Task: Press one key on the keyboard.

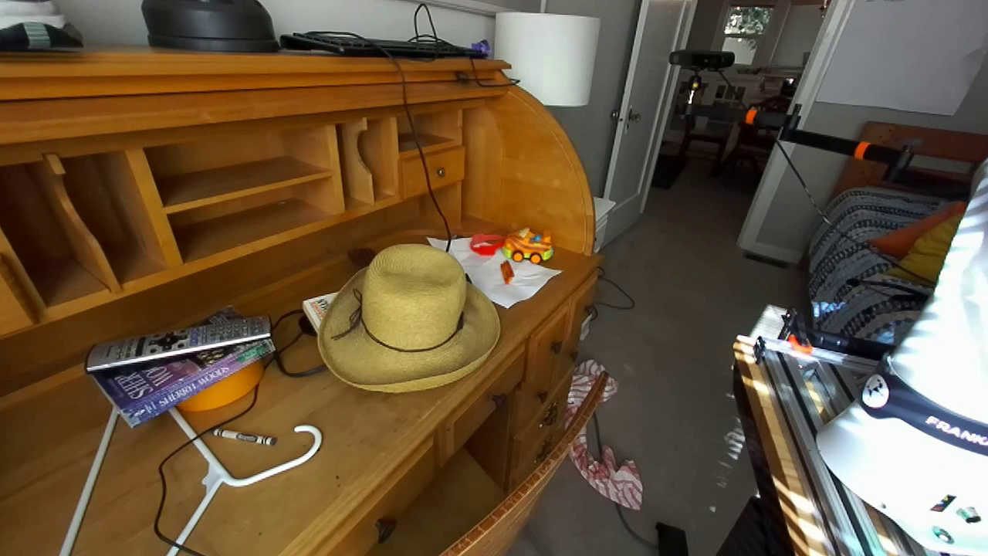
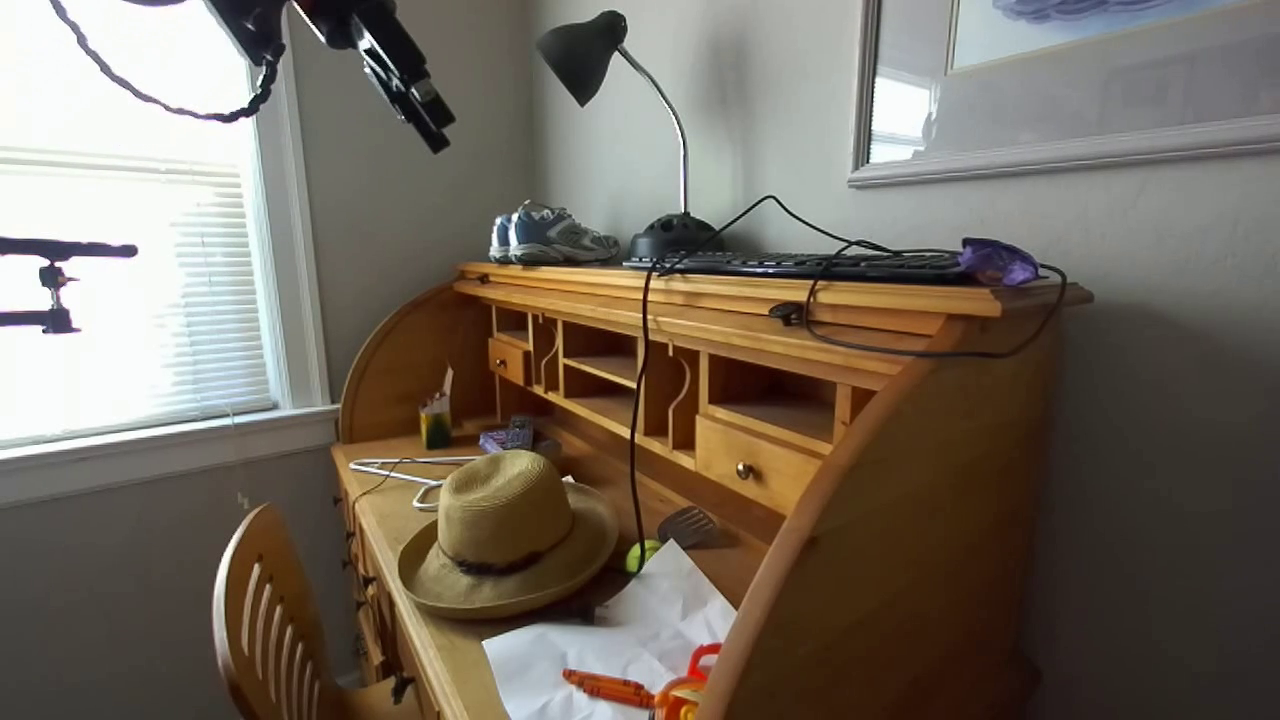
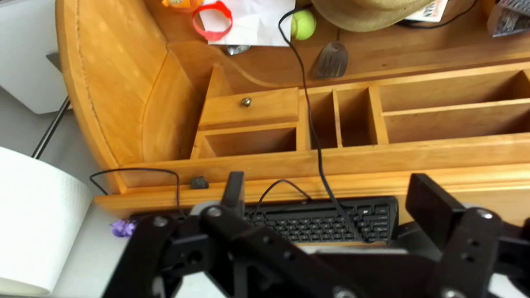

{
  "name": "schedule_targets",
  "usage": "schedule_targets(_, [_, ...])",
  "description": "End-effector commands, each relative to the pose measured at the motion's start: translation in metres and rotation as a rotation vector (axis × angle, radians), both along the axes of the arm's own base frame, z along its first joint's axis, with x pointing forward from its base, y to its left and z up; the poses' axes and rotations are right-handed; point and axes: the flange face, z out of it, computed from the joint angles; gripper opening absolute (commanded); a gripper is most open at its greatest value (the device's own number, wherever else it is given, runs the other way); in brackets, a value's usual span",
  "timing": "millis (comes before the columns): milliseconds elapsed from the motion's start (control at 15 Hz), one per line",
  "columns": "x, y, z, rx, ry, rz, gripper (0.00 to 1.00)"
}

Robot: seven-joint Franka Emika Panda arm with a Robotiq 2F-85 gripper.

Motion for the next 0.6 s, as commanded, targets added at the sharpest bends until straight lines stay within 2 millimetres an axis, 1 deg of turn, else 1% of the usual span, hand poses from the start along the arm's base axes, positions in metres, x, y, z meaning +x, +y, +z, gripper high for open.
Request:
schedule_targets(0, [0.016, -0.027, 0.024, -0.063, -0.055, 0.012, 1.00])
schedule_targets(67, [0.019, -0.033, 0.029, -0.068, -0.057, 0.035, 1.00])
schedule_targets(133, [0.008, -0.022, 0.022, -0.038, -0.047, 0.010, 1.00])
schedule_targets(267, [0.010, -0.028, 0.026, -0.041, -0.051, 0.008, 1.00])
schedule_targets(533, [0.011, -0.024, 0.025, -0.041, -0.050, 0.015, 1.00])
